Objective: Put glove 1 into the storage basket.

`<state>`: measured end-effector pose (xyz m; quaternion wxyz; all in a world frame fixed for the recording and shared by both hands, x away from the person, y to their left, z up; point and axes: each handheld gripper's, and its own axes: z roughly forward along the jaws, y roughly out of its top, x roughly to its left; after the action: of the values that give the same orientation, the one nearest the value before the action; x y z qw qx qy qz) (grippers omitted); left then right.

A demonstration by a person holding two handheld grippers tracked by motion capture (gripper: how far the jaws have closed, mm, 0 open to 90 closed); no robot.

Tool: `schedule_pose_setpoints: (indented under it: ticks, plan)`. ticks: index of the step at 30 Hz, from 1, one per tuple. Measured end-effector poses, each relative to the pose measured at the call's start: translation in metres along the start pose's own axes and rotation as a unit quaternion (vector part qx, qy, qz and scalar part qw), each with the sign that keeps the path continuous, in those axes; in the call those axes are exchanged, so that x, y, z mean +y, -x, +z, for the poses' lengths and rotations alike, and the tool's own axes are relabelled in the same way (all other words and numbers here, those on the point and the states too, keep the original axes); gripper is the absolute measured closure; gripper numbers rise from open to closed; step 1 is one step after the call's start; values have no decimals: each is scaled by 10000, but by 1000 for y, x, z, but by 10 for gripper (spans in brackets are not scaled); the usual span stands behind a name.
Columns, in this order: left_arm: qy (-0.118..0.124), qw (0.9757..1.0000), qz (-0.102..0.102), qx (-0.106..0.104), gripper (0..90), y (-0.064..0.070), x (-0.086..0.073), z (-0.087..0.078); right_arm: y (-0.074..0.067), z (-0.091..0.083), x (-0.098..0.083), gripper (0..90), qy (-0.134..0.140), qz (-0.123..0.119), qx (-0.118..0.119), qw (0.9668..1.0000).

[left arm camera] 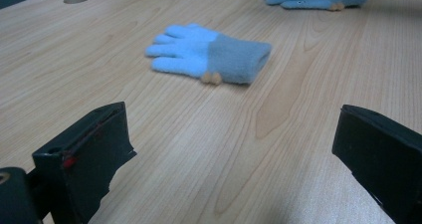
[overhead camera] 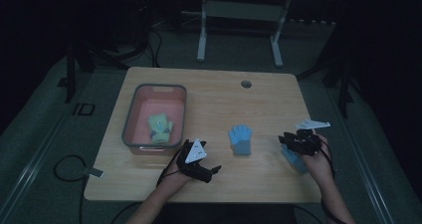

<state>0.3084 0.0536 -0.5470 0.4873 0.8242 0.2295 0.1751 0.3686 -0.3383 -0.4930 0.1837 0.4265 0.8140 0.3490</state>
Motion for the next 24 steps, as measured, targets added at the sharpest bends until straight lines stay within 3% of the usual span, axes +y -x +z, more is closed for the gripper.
schedule_pose_setpoints:
  ticks: [2, 7, 13, 20, 24]
  plan:
    - [-14, 10000, 5, -1, 15, 0, 0, 0, 8, -2, -8, 648, -103, -55, 24, 9999]
    - [-17, 10000, -21, -20, 15, 0, -1, 1, 24, -3, -28, 644, -336, 73, 8, 9994]
    - [-25, 10000, -13, -33, 15, 1, -1, 2, 31, -6, -42, 631, -402, 138, 0, 9991]
    - [-30, 10000, -1, -40, 15, 1, -1, 2, 35, 1, -59, 625, -665, 181, -82, 9976]
    - [-53, 10000, 0, -39, 15, 0, -2, 2, 34, 2, -63, 733, -538, 136, -136, 9984]
